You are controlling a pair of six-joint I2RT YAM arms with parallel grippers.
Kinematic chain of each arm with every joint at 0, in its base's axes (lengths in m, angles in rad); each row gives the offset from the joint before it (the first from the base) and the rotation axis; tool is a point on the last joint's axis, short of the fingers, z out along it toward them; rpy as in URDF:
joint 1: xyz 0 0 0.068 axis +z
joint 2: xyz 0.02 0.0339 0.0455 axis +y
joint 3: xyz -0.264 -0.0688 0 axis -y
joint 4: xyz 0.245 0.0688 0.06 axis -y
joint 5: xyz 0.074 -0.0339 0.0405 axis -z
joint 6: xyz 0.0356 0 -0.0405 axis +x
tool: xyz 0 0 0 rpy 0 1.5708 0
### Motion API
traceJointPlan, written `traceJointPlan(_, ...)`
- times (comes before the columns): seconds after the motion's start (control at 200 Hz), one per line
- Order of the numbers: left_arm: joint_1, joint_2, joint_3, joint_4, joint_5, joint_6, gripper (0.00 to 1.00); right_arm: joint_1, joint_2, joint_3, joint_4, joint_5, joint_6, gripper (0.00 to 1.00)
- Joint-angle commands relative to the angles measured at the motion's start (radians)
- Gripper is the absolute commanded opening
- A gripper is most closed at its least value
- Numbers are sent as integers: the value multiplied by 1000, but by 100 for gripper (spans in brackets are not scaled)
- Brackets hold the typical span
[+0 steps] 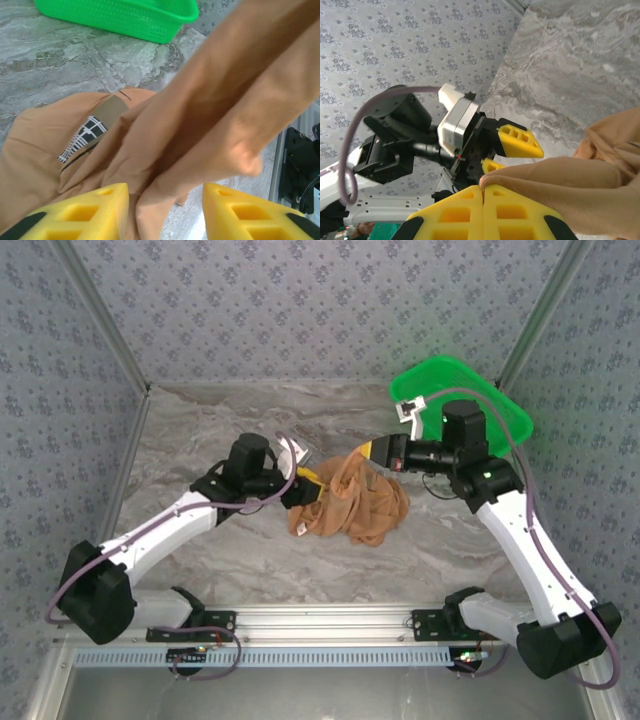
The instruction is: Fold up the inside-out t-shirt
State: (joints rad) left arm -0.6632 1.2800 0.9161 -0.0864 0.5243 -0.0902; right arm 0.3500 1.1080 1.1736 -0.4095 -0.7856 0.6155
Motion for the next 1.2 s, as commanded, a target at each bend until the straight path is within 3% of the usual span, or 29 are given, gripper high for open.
traceJointPlan(0.0, -66, -79, 12, 7, -97, -31, 46, 25, 27, -26, 94, 24, 59, 0)
traceJointPlan(0.145, -138, -106, 18, 15, -262, -39, 56, 60, 59, -34, 138, 29, 79, 0)
traceJointPlan(0.245, -147, -63, 52, 0, -298, -8, 60, 81, 73, -31, 147, 34, 79, 0)
traceJointPlan(0.38, -147, 22, 111, -9, -299, 29, 60, 96, 79, -28, 151, 40, 84, 0)
traceJointPlan(0.45, -143, 54, 130, 5, -297, 24, 54, 99, 79, -29, 148, 42, 84, 0)
traceJointPlan(0.555, -124, 79, 146, 41, -186, -2, 29, 102, 74, -32, 136, 46, 84, 0)
traceJointPlan(0.655, -95, 75, 139, 87, 56, -51, 5, 101, 73, -7, 53, 100, 25, 0)
traceJointPlan(0.749, -71, 43, 111, 149, 269, -116, 3, 102, 81, 53, -85, 261, -84, 0)
traceJointPlan(0.859, -66, 6, 68, 221, 405, -198, 3, 114, 98, 75, -155, 382, -153, 0)
traceJointPlan(0.989, -62, -6, 20, 303, 464, -271, 0, 128, 123, 74, -144, 378, -170, 0)
traceJointPlan(1.194, -18, -44, -50, 418, 383, -365, 0, 132, 95, 100, -297, 427, -264, 26)
